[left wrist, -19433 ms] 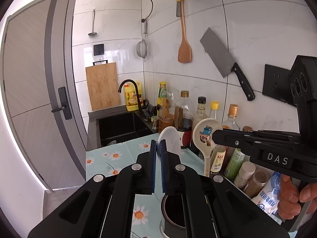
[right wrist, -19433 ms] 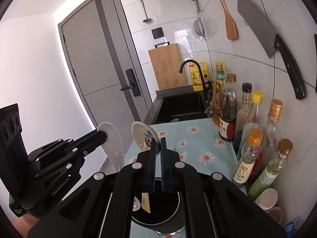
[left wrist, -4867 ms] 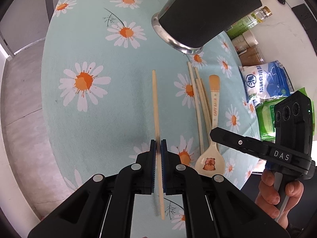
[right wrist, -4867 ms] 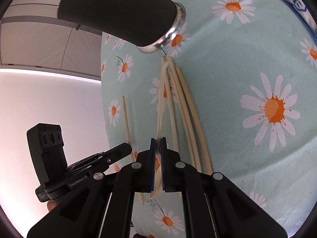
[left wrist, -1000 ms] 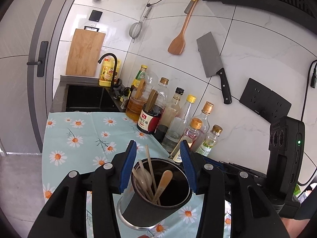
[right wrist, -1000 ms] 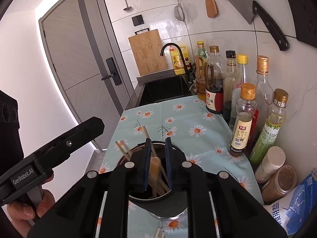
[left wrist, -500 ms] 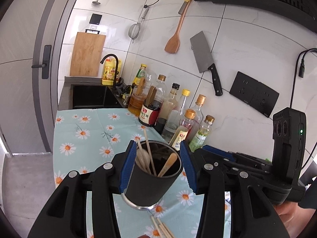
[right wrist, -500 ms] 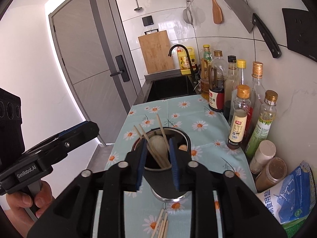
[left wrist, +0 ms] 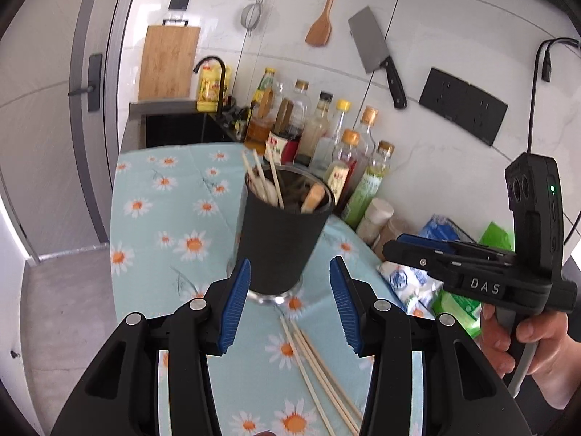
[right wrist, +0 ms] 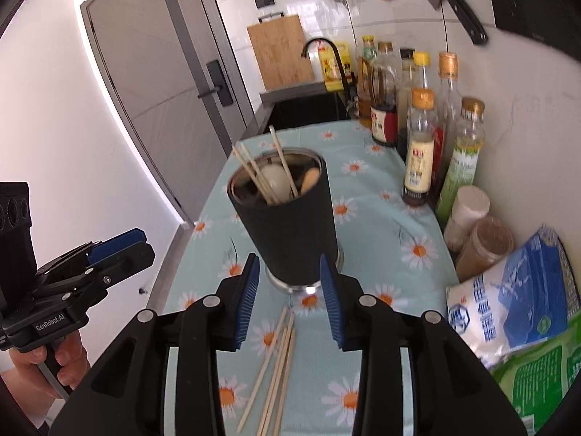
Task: Organize utensils
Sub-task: 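Move both tools back over the remaining chopsticks on the table, then lower the right gripper onto one chopstick and close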
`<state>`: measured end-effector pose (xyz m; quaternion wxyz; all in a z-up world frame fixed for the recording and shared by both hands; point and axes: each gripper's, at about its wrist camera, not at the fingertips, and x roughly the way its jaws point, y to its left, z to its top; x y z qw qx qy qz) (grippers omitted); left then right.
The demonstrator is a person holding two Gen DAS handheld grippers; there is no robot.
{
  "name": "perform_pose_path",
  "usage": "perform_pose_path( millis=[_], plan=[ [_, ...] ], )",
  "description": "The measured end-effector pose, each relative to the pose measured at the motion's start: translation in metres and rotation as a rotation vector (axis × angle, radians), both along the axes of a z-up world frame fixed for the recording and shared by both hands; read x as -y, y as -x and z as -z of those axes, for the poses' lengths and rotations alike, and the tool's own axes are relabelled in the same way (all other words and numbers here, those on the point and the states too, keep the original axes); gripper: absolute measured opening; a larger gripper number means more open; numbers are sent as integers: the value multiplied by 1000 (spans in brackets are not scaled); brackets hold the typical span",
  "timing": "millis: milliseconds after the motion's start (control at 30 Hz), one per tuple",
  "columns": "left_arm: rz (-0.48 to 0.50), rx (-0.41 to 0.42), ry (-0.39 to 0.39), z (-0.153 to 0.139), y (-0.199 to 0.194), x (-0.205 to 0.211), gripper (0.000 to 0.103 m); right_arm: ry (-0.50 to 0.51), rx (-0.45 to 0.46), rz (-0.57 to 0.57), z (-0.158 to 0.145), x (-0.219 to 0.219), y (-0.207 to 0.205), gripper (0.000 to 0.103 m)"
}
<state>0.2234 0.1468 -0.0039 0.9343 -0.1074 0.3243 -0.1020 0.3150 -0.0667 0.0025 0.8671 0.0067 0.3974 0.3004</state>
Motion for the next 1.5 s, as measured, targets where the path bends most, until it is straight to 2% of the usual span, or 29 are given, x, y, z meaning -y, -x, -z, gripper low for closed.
perform_pose_path(
  millis=[333, 600, 800, 1033, 1133, 1300, 1500],
  plan=[
    [-6, -135, 28, 48, 30, 9, 44, 47, -173, -17, 51, 10, 10, 37],
    [4, -222, 52, 80, 47, 12, 44, 87, -320, -58, 78, 10, 9, 37],
    [7, -268, 56, 96, 59, 13, 44, 201, -351, -78, 91, -9, 11, 37],
    [-13, -299, 70, 106, 72, 5, 44, 251, -435, -114, 110, -30, 7, 36],
    [-19, -315, 78, 111, 76, 3, 44, 277, -494, -117, 122, -38, 3, 28],
    [-22, -331, 85, 117, 82, 2, 44, 314, -591, -104, 140, -43, -6, 21],
    [-27, -345, 97, 122, 87, -1, 44, 364, -615, -101, 148, -50, -3, 15]
  ],
)
